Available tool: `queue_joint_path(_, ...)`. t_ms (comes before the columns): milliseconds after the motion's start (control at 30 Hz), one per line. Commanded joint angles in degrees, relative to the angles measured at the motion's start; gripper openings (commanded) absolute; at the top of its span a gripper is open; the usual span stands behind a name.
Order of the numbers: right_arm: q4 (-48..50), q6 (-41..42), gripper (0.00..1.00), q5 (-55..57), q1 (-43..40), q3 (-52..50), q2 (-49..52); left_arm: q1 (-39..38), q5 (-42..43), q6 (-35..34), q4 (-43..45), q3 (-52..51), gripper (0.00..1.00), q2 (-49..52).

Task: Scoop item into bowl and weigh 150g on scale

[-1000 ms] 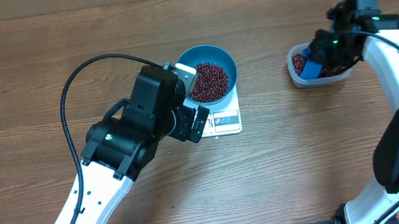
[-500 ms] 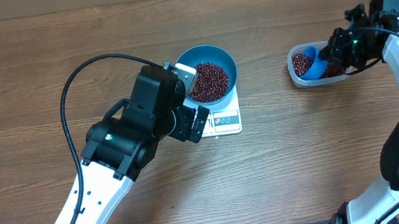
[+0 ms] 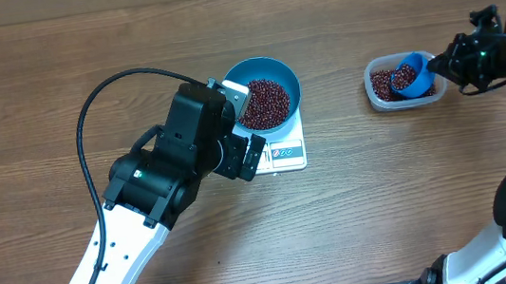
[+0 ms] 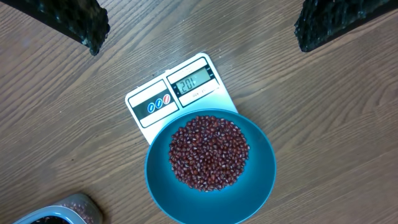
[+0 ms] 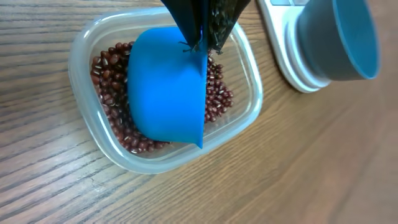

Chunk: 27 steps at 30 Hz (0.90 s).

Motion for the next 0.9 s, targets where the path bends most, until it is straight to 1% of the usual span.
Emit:
queue_joint_path(0,0.4,-1.6,0.04,-6.4,-2.0,-0.2,0.1,0.3,0.4,0.7,0.1,0.9,1.00,-0.6)
queue_joint_path(133,0.4,-1.7,0.04,-9.0,-3.7,0.1,0.1,0.3,0.4,0.7,0.1,0.9,0.99,-0.6)
queue_joint_path(267,0.3,-4.2,0.04,-15.4,-5.0,0.3,-0.2,0.3,0.4,0.7,0.1,0.9,0.99,-0.6)
queue_joint_path(433,-0.4,-4.5,0.04,-17.2,-5.2,1.3,-0.3,0.3,0.4,0.7,0.1,0.9,1.00,-0.6)
queue_joint_path(567,-0.6,-6.2,0.04,-22.0,-5.2,2.6,-0.4,0.3,0.4,0.7,0.1,0.9,0.99,-0.6)
queue_joint_path(867,-0.5,-6.1,0.04,-22.9,-3.2,3.3,-3.5,0.3,0.4,0.7,0.1,0.9,1.00,-0.6)
